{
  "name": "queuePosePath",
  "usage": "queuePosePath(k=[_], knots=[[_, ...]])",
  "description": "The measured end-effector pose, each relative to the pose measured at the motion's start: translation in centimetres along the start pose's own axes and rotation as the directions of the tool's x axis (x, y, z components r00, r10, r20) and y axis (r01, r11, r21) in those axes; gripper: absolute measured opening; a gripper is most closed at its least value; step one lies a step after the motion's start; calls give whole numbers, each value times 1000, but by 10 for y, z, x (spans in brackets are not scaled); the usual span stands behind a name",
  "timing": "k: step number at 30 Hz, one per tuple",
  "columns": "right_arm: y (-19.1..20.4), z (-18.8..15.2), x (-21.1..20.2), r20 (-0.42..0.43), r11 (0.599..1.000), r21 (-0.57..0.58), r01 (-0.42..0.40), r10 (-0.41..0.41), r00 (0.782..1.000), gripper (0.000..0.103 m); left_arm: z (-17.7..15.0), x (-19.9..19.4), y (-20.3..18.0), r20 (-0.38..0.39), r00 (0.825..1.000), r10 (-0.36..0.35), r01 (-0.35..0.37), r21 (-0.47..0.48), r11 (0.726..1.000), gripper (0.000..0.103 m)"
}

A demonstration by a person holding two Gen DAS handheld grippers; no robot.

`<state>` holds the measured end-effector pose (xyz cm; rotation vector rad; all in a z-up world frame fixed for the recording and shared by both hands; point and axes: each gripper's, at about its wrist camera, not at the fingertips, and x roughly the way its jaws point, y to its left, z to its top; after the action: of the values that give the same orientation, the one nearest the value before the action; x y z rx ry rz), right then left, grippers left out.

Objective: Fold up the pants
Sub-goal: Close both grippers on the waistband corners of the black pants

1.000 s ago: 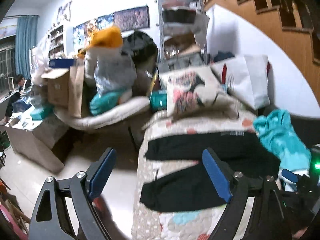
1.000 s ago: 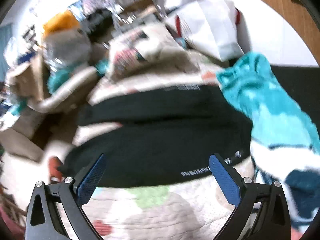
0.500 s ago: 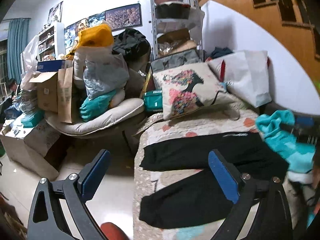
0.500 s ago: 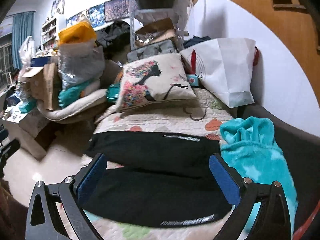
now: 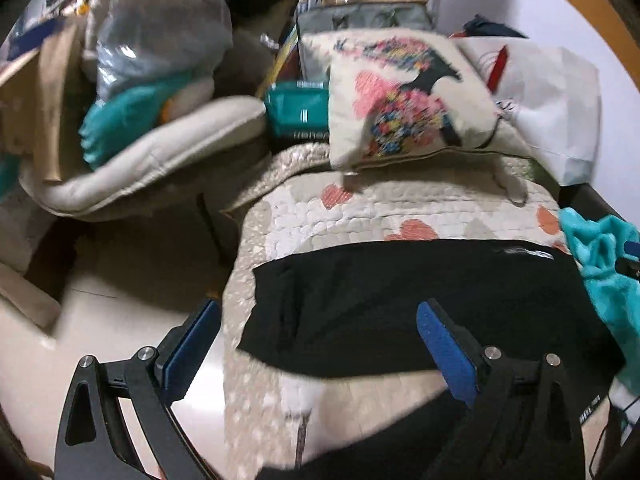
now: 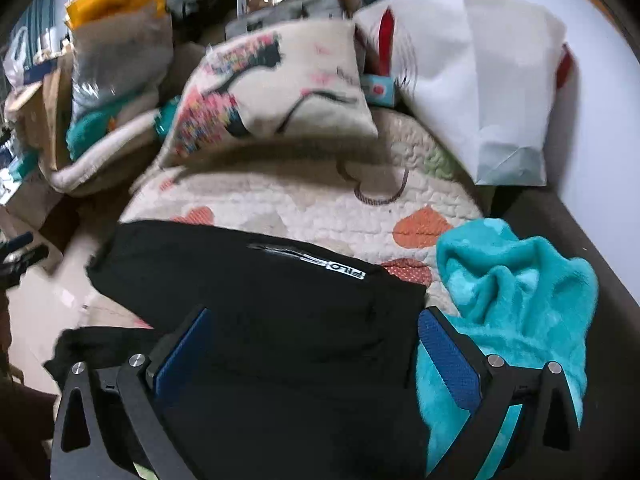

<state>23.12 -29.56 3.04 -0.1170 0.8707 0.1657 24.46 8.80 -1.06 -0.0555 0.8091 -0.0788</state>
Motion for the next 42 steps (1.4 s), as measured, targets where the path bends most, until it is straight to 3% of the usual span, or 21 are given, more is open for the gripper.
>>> queuePosePath(k=[5, 10, 17, 25, 29, 31, 34, 35, 38, 39, 42], knots=[[3, 29, 57, -57, 998, 4, -65, 65, 996, 103, 10, 52, 18, -51, 999, -19, 18, -31, 999, 98], [27, 57, 110, -109, 987, -21, -161, 158, 981, 103, 21, 99, 47, -96, 992, -75, 63, -124, 990, 98], [50, 71, 160, -173, 974, -97, -206, 187, 967, 103, 26, 143, 69, -122, 987, -101, 80, -163, 983, 98], [41, 71, 193, -216, 976, -86, -201, 178, 960, 101, 26, 163, 27, -142, 977, -157, 162, 20, 987, 98], [43, 63, 201, -247, 969, -105, -222, 191, 950, 100, 17, 169, 4, -144, 981, -127, 144, 117, 983, 98], [47, 60, 203, -256, 966, -138, -220, 180, 950, 99, 19, 170, 8, -155, 976, -154, 169, 89, 982, 92], [49, 59, 205, -253, 964, -144, -222, 181, 951, 94, 24, 166, 19, -156, 975, -160, 170, 54, 984, 62], [48, 59, 204, -246, 965, -136, -224, 186, 951, 92, 25, 164, 24, -157, 974, -165, 174, 46, 984, 46], [47, 60, 201, -239, 961, -112, -251, 219, 946, 70, 29, 159, 35, -168, 959, -228, 232, 4, 973, 17], [47, 61, 200, -238, 960, -103, -260, 230, 944, 62, 30, 157, 36, -173, 954, -245, 247, -7, 969, 16], [52, 62, 195, -240, 951, -94, -294, 265, 934, 32, 29, 149, 26, -165, 962, -219, 228, 40, 973, 15]])
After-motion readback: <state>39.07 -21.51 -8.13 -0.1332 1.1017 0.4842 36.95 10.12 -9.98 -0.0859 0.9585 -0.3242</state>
